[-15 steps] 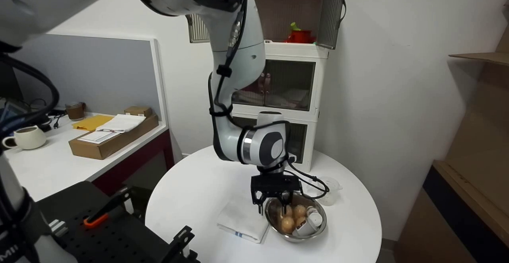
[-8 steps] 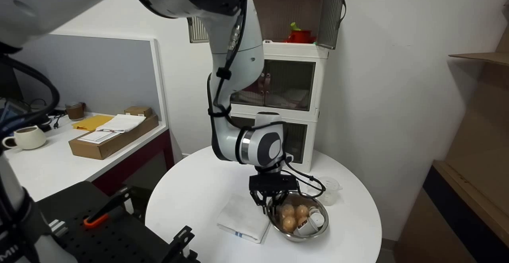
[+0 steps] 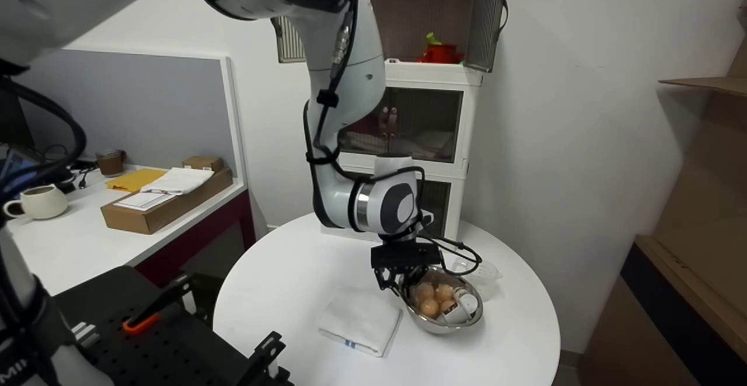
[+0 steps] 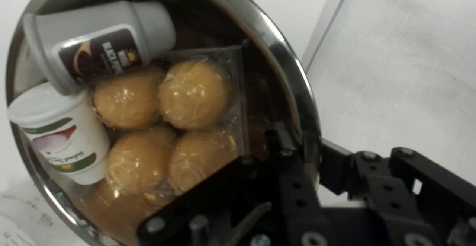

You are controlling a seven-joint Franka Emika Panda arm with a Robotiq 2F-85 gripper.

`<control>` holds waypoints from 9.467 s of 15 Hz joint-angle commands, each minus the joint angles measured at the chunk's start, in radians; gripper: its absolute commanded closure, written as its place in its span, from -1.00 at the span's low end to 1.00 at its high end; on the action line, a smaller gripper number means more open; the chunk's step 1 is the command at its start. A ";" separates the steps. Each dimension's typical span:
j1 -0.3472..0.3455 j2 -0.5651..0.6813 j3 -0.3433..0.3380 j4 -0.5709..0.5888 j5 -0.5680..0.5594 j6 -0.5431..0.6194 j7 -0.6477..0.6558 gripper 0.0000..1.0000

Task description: Put the silver bowl in the top cabinet door

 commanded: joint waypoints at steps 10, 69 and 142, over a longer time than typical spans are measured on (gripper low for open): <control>0.002 -0.373 0.067 -0.166 -0.011 -0.108 -0.048 0.95; 0.198 -0.496 0.316 0.585 0.287 -0.669 -0.758 0.96; 0.201 -0.447 0.297 0.570 0.426 -0.711 -0.771 -0.23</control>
